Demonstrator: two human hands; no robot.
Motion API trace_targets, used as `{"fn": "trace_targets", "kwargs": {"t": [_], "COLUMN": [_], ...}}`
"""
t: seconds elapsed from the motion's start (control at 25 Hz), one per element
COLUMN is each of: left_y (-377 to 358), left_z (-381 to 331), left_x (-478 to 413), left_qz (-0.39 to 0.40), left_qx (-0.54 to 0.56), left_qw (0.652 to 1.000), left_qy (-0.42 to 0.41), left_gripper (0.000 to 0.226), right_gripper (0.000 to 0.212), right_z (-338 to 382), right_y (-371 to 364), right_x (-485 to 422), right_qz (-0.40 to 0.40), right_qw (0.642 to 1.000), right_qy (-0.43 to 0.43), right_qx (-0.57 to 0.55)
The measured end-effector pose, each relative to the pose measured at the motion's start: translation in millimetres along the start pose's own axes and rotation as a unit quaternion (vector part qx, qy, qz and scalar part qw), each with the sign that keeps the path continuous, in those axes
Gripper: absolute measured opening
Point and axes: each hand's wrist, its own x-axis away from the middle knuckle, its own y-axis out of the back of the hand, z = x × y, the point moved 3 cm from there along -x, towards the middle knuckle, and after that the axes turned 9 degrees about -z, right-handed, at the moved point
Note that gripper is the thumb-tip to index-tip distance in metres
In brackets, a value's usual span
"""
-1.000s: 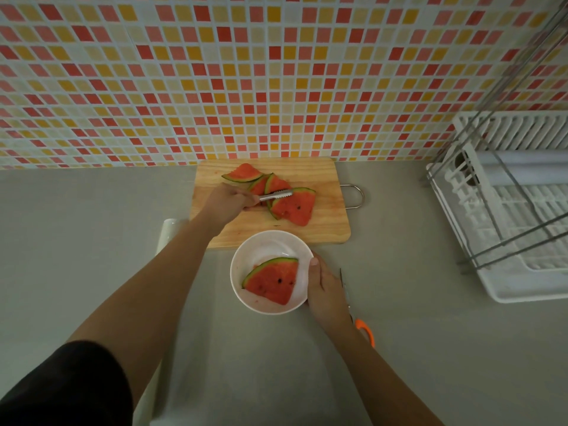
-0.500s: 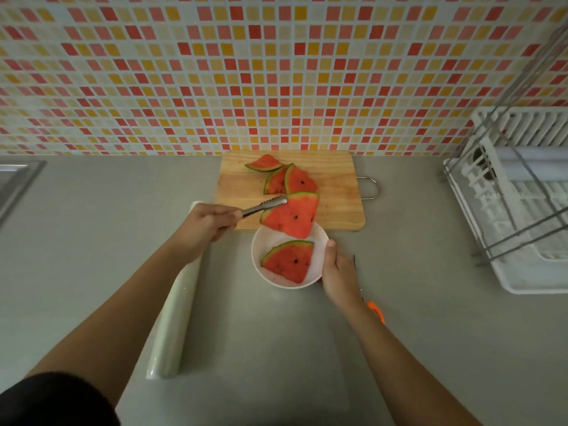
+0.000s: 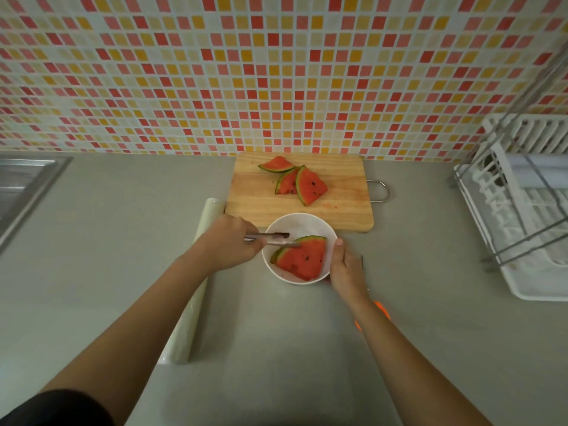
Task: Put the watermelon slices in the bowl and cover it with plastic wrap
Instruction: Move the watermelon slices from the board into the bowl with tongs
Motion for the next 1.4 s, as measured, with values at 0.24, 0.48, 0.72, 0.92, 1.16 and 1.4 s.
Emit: {"fn": "trace_targets", "kwargs": {"t": [0.24,0.48,0.72,0.92,1.16,1.4], "left_y": [-8,-45,-1,34,8,46], "left_z": [21,29,45,50,4,8], "left_x": [-62,-79,-65,-66,-66,-86], "left_qz": [-0.04,0.009,-0.016,0.182,0.29,0.259], "left_qx": [0.229,0.349,0.358,0.267,0.095,-0.031], "left_qw": [0.937,0.871,0.889,0.937,0.949,0.963], "left_qy": [0.26,0.344,0.284,0.132,0.073,0.074], "left_gripper": [0.029,0.027,0.018,0.021,0.017,0.029], "right_gripper": [0.043,0.037,0.044,0.043,0.055,0.055], "right_z": [-1,0,11,6,-4,-3], "right_y": [1,-5,-7,-1,-2,-1], "right_x": [1,10,13,7,2,2], "right_qz": [0.001,0.017,0.015,-0.007,-0.012,-0.008], "right_qw": [1.0,1.0,1.0,1.0,0.998,0.999], "right_qy": [-0.005,0.001,0.009,-0.021,-0.044,-0.031], "right_qx": [-0.013,-0.017,-0.015,-0.023,-0.038,-0.04]}}
